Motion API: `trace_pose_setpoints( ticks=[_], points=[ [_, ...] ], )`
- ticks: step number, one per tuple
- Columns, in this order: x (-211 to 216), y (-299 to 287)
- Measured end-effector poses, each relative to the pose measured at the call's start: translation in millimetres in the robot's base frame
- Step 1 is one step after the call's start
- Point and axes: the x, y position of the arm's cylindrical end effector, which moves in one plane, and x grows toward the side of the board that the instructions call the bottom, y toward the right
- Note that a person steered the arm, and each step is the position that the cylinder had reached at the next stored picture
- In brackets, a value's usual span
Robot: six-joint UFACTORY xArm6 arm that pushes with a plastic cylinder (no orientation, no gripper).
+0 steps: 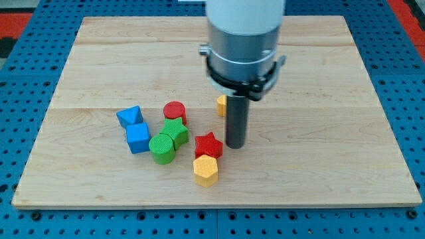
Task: Push red star into group of blocks
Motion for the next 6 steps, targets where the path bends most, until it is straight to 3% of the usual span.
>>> trace_pose_setpoints(
  ticks=[1,2,5,6],
  points=[
    [25,28],
    [34,-9],
    [26,-46],
    [17,-32]
  ],
)
